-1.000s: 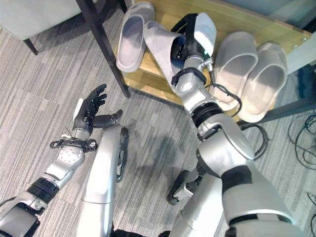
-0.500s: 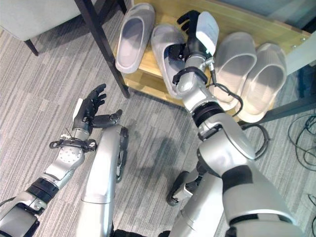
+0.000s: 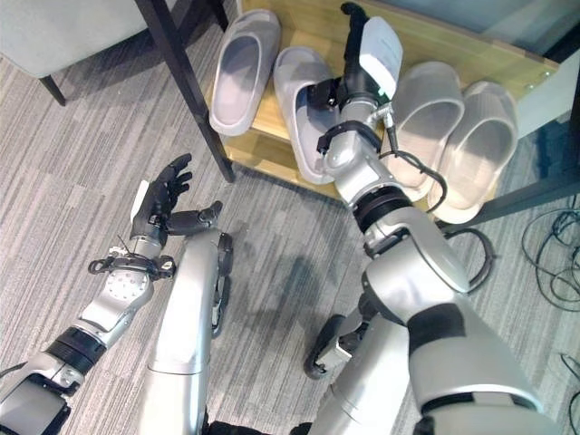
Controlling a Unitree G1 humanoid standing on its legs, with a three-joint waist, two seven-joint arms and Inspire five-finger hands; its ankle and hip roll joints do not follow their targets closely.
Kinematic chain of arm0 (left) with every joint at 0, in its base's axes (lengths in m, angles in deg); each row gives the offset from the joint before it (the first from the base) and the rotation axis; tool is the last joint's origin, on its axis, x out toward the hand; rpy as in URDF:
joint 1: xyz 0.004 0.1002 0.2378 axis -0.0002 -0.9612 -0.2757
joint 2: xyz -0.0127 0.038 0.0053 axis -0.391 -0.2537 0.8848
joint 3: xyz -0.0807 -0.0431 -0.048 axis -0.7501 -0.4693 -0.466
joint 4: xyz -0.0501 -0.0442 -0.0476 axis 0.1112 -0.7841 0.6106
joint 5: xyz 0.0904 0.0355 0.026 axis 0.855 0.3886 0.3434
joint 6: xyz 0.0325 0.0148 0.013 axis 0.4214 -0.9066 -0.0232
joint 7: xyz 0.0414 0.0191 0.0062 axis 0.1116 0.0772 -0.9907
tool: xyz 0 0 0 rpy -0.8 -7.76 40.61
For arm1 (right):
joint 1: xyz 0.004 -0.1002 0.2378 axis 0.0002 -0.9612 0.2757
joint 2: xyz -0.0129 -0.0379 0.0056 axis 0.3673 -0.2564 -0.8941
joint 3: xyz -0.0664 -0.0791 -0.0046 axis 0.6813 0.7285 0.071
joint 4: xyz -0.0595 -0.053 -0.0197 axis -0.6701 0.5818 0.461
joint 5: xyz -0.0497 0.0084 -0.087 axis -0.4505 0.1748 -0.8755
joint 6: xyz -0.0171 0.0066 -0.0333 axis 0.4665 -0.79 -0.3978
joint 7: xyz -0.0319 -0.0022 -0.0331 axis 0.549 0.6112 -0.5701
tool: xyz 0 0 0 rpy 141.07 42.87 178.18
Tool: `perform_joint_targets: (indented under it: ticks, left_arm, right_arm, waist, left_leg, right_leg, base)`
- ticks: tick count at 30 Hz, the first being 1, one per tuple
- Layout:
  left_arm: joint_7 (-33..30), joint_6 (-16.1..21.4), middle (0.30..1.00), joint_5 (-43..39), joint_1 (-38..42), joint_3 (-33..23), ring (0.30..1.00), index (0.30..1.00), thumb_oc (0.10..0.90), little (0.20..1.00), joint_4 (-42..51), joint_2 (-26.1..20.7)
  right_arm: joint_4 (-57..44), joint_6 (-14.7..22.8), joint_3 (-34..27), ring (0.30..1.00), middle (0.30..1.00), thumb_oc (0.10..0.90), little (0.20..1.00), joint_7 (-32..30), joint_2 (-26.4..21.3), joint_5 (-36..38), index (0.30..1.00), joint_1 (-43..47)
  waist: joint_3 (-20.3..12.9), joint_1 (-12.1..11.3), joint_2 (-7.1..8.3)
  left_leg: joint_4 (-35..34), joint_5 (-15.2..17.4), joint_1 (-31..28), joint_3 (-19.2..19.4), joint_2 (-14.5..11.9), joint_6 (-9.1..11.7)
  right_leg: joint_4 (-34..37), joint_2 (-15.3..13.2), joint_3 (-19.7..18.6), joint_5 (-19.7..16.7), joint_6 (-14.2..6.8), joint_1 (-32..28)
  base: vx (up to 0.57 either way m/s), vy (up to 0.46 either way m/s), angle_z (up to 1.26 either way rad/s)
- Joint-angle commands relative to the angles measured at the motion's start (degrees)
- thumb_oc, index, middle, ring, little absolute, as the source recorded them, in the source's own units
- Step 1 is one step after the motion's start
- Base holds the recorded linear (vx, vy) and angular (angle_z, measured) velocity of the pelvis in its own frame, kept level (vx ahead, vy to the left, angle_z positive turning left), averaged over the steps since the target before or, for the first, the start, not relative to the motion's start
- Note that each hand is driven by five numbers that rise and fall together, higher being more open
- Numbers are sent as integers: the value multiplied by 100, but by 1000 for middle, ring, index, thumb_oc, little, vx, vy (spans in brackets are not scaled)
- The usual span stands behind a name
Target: Arrange the slippers neatly on the shoe rack.
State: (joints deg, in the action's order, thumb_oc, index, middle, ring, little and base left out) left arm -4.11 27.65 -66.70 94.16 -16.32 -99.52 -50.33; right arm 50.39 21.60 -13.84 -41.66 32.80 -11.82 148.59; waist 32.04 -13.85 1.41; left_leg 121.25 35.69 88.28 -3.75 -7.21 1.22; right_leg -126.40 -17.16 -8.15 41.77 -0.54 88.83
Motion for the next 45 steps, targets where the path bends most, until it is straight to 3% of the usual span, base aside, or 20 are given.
perform_joint_targets:
  ticks: [1, 18, 30, 34, 45]
  left_arm:
    - [-59, -88, 900, 189, -694, 557, 900, 900, 800, 900, 169, 18]
    - [53, -237, 900, 306, -1091, 263, 900, 900, 800, 900, 225, -22]
    - [188, -262, 900, 514, -994, 309, 900, 900, 800, 900, 99, 194]
    - [136, -258, 900, 512, -979, 342, 900, 900, 800, 900, 100, 226]
    - [89, -125, 900, 268, -877, 610, 900, 900, 800, 900, 66, 163]
  right_arm:
    - [-761, 341, -79, 900, 900, 800, 900, -322, -361, -206, 900, 605]
    - [-3082, 438, -956, 900, 900, 800, 900, -295, -590, -744, 900, -435]
    - [-4338, 601, -1204, 900, 900, 800, 900, -56, -1292, -1073, 900, -726]
    - [-4077, 472, -1048, 900, 900, 800, 900, -70, -1271, -1189, 900, -628]
    - [-1888, 304, 37, 900, 900, 800, 900, -122, -816, -773, 900, 540]
  waist:
    - [-225, -141, 51]
    - [-225, -4, -33]
    - [-225, 64, 13]
    - [-225, 55, 11]
    - [-225, -103, -45]
  left_leg:
    - [233, 569, 168, 260, -452, 55]
    - [372, 536, 168, 137, -457, 44]
    - [327, 550, 168, 196, -418, 64]
    - [315, 555, 168, 221, -437, 70]
    - [211, 570, 168, 262, -440, 112]
  right_leg:
    - [-138, 229, 171, -221, 660, 112]
    - [-93, 346, 289, -285, 606, 112]
    - [-116, 203, 251, -276, 582, 112]
    - [-100, 190, 261, -280, 595, 112]
    - [-83, 90, 242, -214, 611, 112]
  base:
    - [0, 0, 0]
    - [-2, -7, -5]
    - [-2, 1, -1]
    - [0, 0, 0]
    - [-5, 18, 0]
